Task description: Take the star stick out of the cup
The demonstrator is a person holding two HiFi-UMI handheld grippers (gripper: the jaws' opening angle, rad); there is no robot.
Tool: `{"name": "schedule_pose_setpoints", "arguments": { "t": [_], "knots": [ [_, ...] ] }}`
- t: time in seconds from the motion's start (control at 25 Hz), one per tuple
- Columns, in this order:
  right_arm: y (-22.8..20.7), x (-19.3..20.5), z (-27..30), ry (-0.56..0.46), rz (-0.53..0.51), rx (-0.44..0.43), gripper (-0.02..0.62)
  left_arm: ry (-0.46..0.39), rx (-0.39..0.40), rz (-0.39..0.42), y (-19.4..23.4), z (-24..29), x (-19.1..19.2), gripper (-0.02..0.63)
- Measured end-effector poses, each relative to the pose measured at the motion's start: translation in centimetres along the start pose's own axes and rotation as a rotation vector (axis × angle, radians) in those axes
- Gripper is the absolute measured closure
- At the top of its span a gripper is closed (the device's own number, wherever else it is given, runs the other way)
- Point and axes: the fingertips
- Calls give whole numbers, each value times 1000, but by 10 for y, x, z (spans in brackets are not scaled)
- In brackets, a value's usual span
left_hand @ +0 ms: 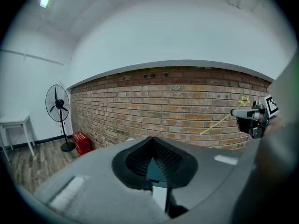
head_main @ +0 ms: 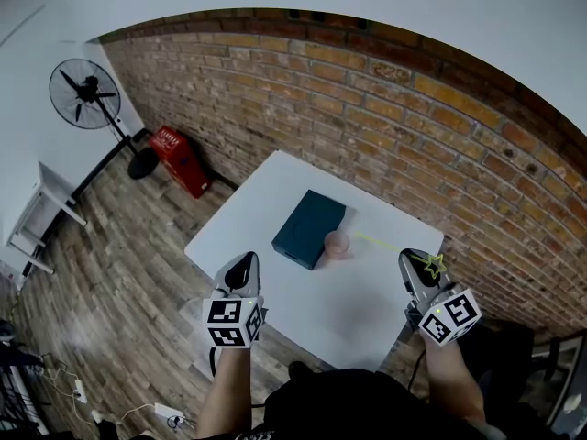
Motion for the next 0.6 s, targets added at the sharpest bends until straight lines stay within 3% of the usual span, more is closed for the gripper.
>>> {"name": "schedule_pose_setpoints", "arguments": {
  "t": [0.6],
  "knots": [
    [-11, 7, -4, 19, 33, 4, 581, 36, 16, -23, -14, 10, 14, 604]
  ]
}}
Point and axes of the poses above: the fingertips, and each gripper's own axes: z forward along the fingers, y to its left, x out of its underside, and after that the axes turned 13 degrees about -y, right-handed
